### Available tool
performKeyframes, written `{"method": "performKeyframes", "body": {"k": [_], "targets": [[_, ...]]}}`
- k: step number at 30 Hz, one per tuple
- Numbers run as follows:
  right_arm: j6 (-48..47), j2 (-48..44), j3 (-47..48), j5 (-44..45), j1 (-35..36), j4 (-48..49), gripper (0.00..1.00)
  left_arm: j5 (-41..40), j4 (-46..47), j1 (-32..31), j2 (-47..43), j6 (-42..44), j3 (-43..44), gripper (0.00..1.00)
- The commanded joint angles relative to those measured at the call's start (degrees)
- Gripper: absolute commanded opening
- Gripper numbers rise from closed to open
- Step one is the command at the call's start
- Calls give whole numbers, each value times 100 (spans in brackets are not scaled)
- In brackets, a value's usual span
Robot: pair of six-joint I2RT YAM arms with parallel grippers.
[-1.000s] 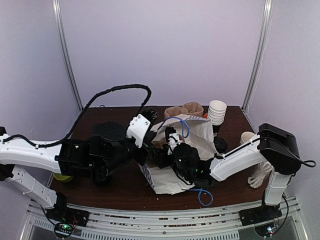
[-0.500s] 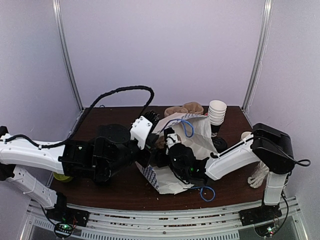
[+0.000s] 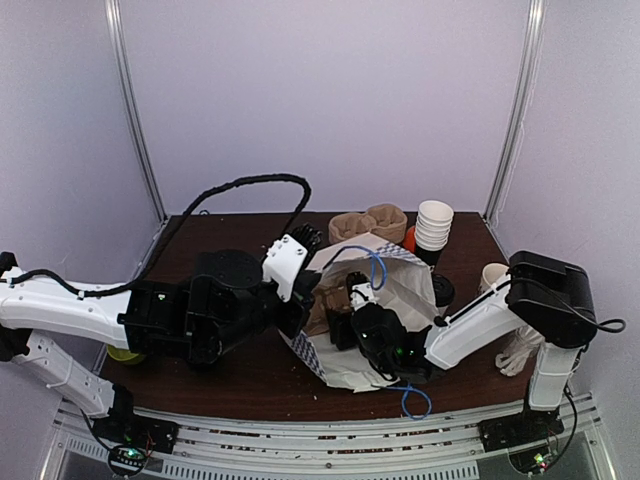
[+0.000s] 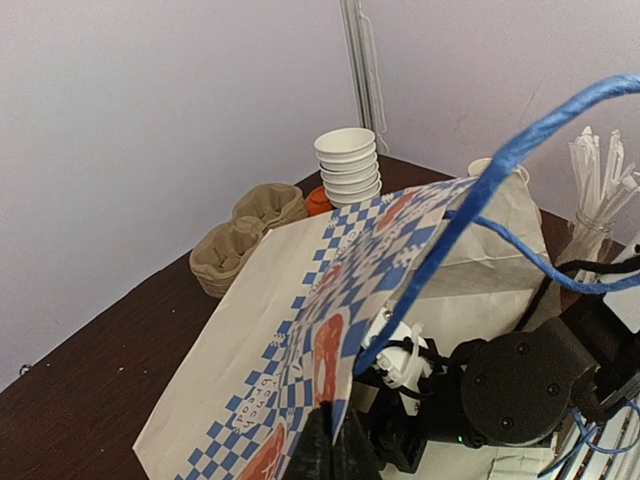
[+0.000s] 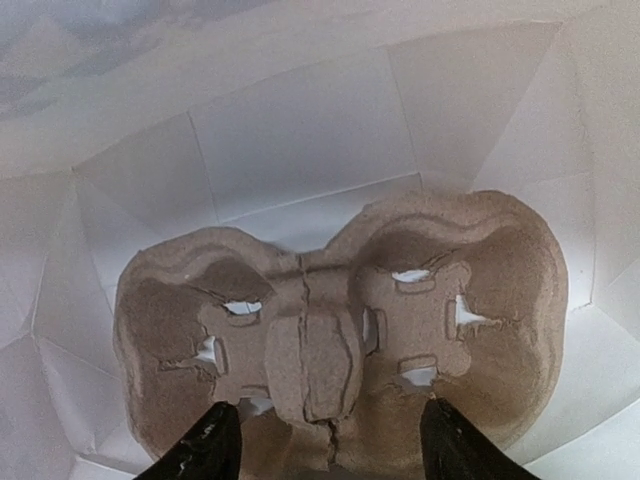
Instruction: Pack the takeout coffee
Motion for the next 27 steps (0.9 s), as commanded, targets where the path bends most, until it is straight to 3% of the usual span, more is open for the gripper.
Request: {"method": "performKeyframes", "body": {"k": [1,13,18,23,27], "targets": [[-53,174,78,89,-75,468,63,462,373,-27,-93,-160,62,0],[-127,847,940,127,-208,214,47,1049,470,-28,-14,-514,209,0],[-141,941,1038,189,-227,71,30,949,437,-27,-135,-523,201,0],[-299,748,680,28,-234,663,19,630,257,-28,-124,-598,257,0],[-409,515,264,-217,-233,1388,18,246,-15,-28,36,-763,408,0]]}}
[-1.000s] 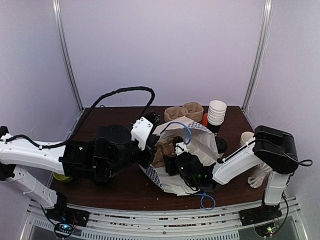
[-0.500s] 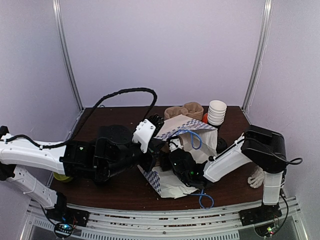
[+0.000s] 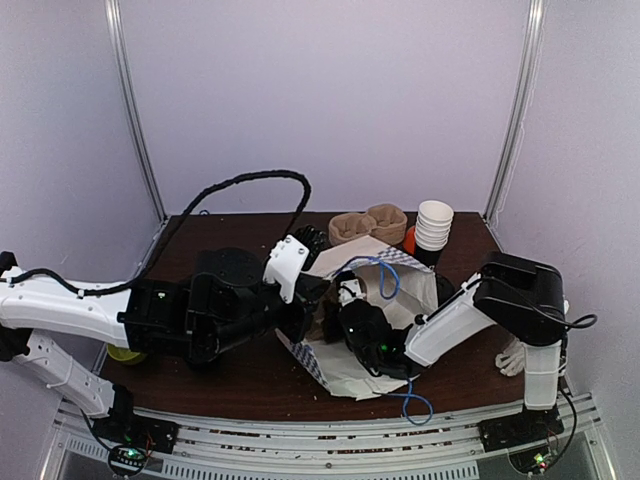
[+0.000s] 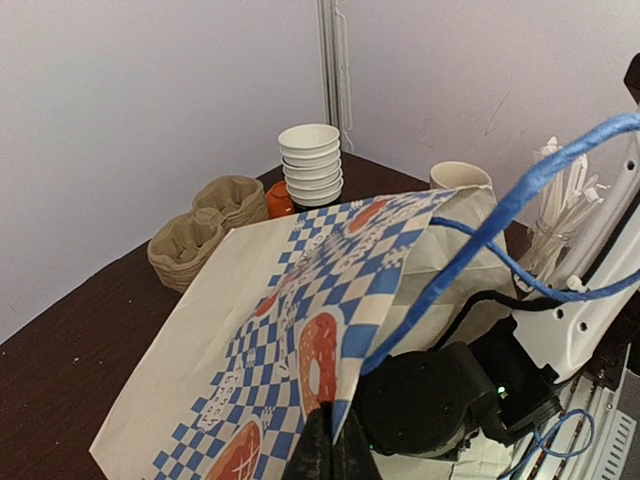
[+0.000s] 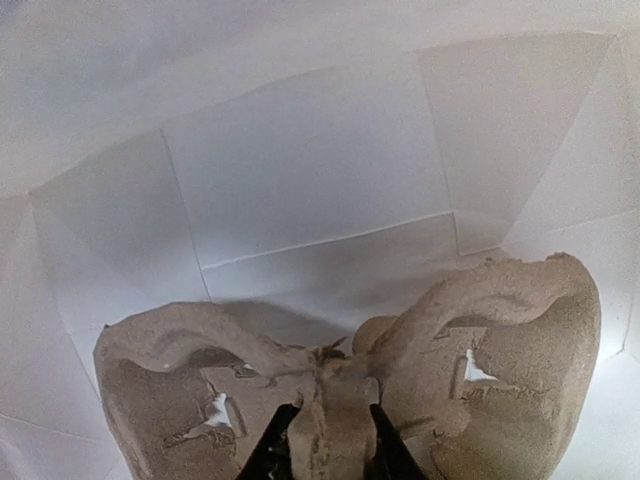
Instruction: Pack the takeout coffee
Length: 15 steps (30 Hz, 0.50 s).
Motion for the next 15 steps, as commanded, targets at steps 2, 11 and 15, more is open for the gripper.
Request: {"method": "performKeyframes", "body": {"k": [2,11,15], "targets": [[-205,-458,-604,-470,-51,1182,18,-523,-13,-23,105,-327,381,0],[-106,-709,-948,-745,-35,2061,17,-369,-31,47,260,-611,447,0],[-92,-546,-781,-693,-42,2129,17,-236,-4,51,271,-698,448,0]]}}
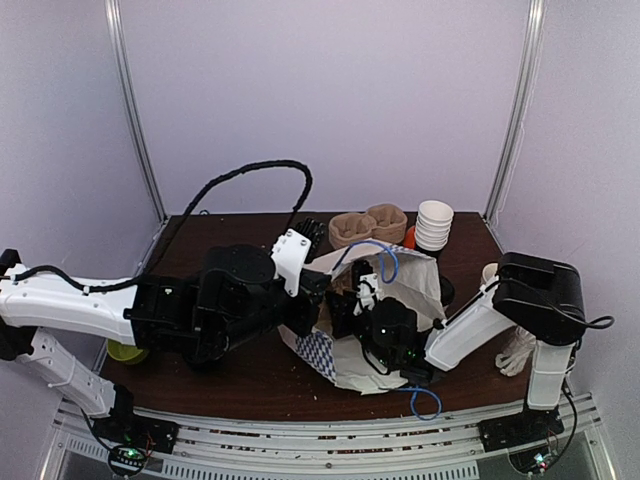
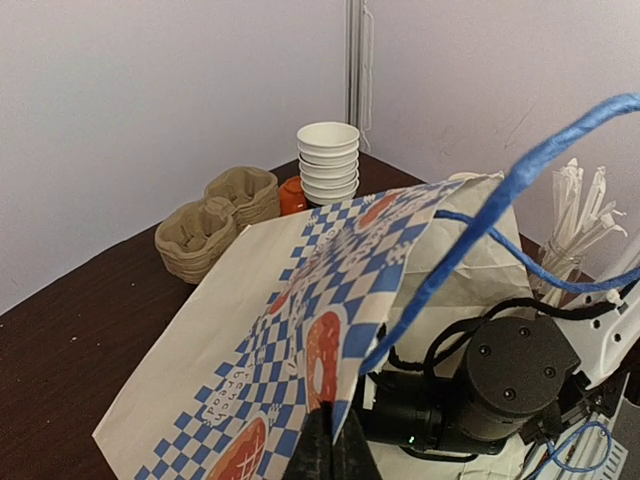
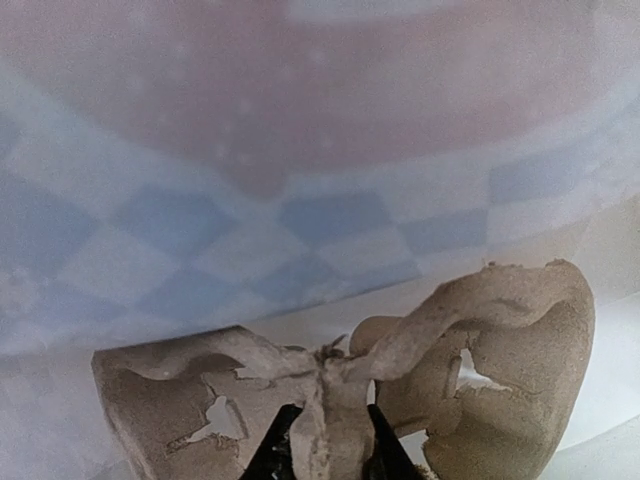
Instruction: Pack the takeout coffee
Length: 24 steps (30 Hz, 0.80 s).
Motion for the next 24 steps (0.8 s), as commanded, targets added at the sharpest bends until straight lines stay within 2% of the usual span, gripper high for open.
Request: {"method": "performKeyframes", "body": {"k": [1,8,13,20,24], "targets": [[26,78,229,40,-25,148,17,132,249,38,30,-203,160,0],[157,658,578,179,-96,52,20,520,515,41,-63,-326,147,0],[271,977,740,128,-138,87,26,688,631,43,-96,-405,118,0],[283,1097,836,-65,-171,56,59,686,644,43,-113,-436,77,0],[332,868,648,-120,-162,8,68,556,606,56,-137,-461,31,0]]}}
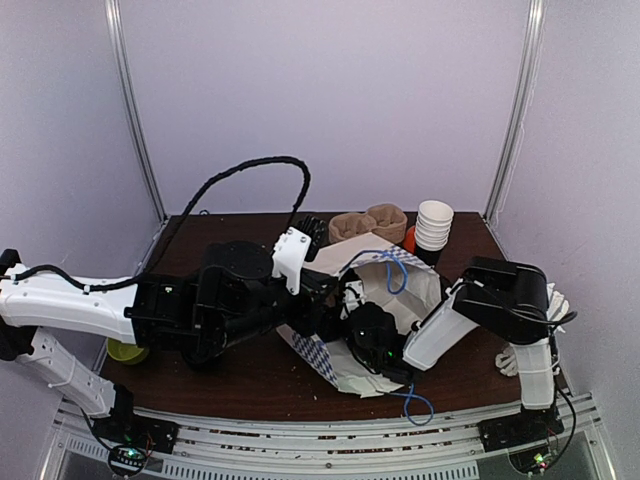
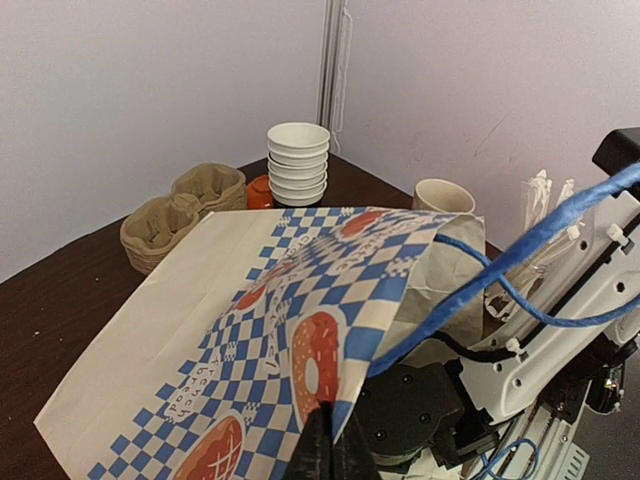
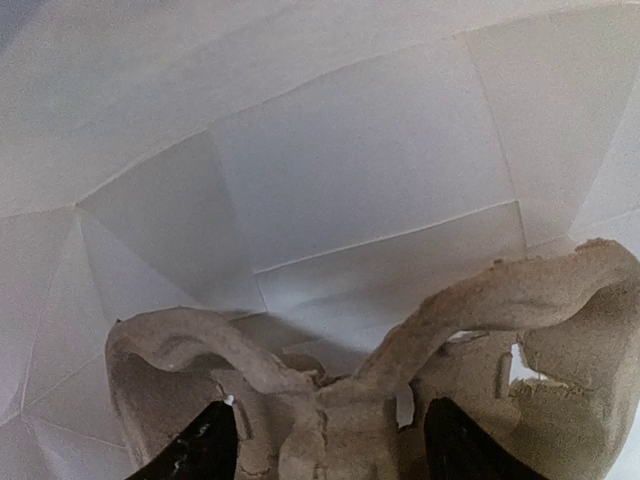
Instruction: Pack the takeout coffee
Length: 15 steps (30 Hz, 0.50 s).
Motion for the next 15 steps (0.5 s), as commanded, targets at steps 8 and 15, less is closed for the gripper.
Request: {"method": "performKeyframes", "body": {"k": [8,15], "targets": [[-1,-1424,-723,-580,183,-1020,79,-435,32,167,-119,-428,10,0],[-73,-2326,-1369,-964,413,-1625,81,-502,147,216,-238,-374,-231,0]]}}
